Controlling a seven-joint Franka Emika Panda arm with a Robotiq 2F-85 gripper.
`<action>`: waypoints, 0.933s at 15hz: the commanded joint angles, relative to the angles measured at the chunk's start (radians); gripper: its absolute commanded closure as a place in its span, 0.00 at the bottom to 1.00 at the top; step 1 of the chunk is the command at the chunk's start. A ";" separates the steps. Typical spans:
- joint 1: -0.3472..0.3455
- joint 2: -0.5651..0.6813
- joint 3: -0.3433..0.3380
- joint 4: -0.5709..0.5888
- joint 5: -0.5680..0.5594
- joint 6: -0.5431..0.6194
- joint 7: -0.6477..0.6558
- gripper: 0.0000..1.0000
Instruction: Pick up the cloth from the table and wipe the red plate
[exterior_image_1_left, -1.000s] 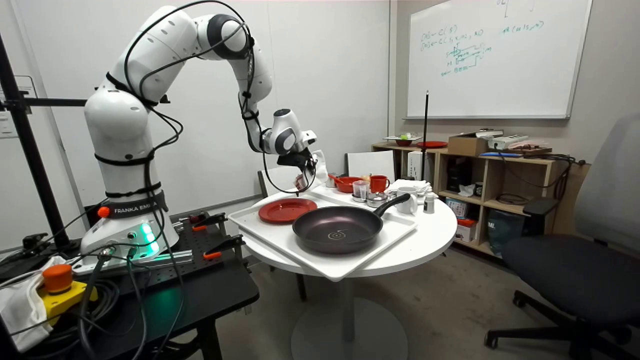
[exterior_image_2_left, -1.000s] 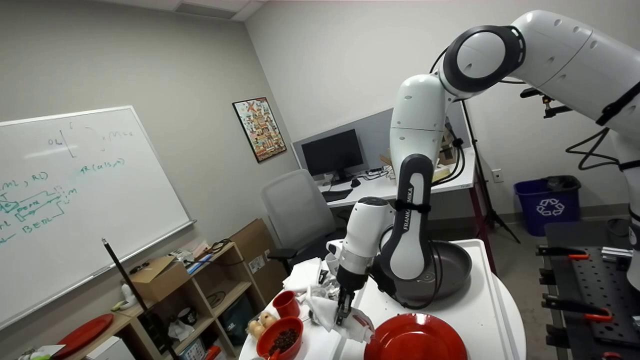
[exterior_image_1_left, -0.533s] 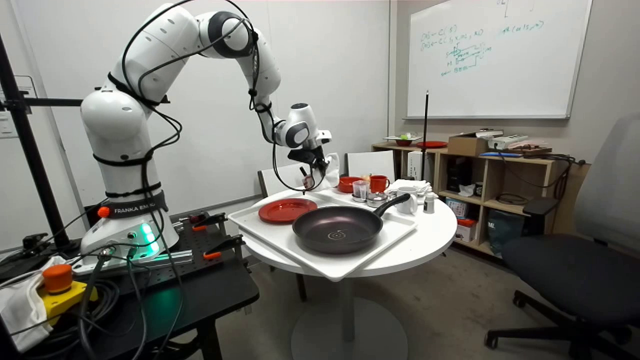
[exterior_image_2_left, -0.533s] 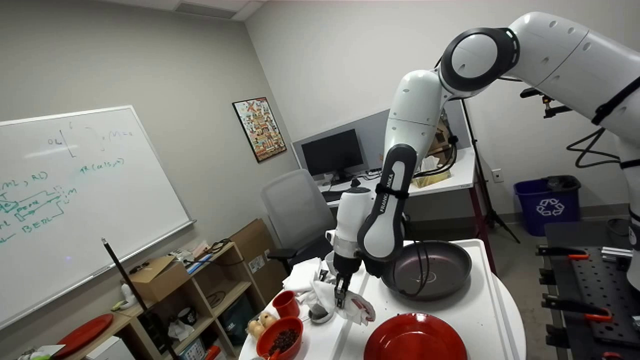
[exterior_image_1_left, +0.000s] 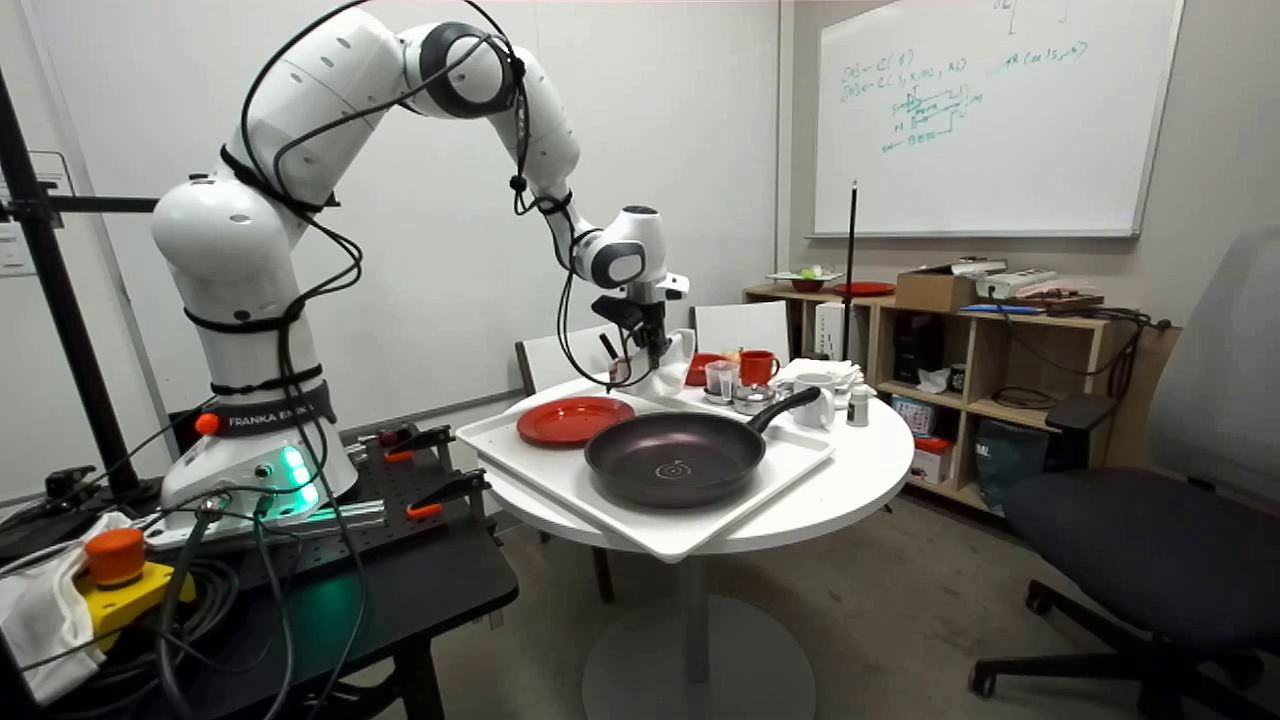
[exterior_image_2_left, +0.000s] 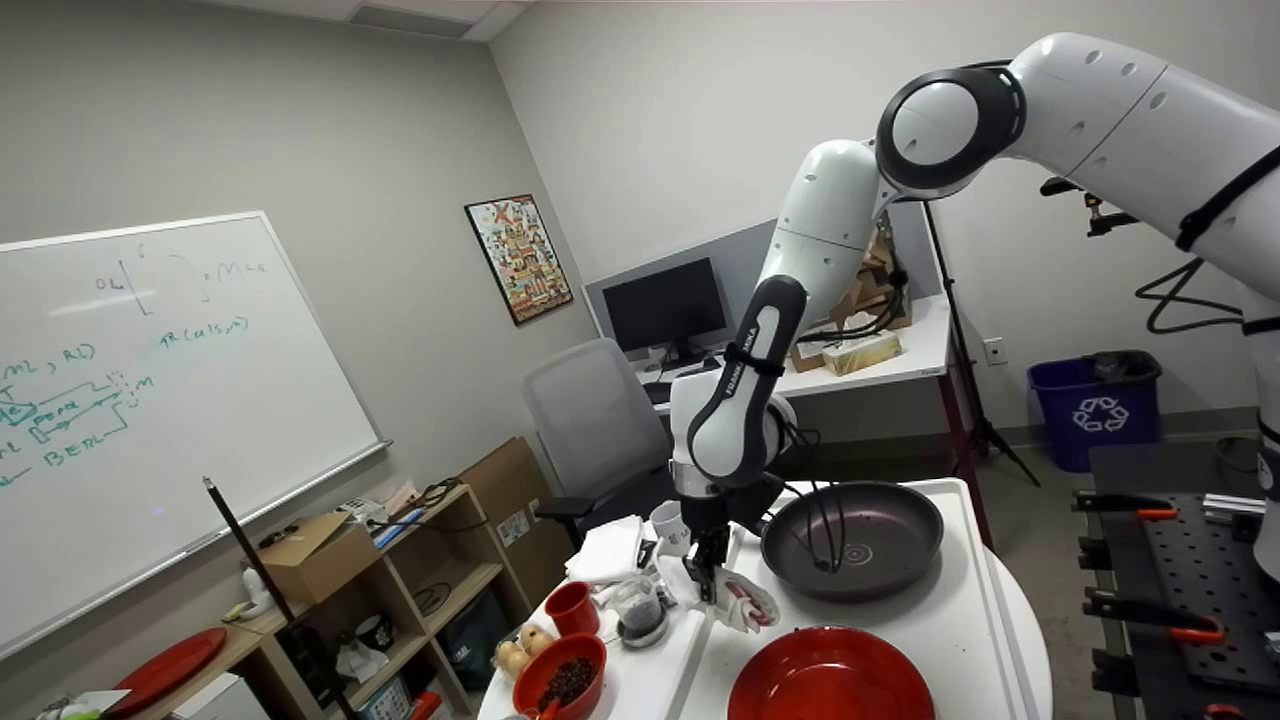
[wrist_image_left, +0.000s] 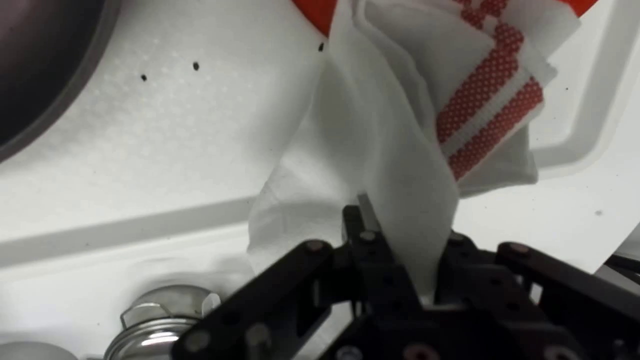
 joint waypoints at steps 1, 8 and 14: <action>0.025 0.028 -0.020 0.048 0.051 -0.103 0.003 0.95; 0.063 0.028 -0.067 0.026 0.075 -0.181 0.055 0.95; 0.077 0.023 -0.100 0.022 0.072 -0.204 0.096 0.95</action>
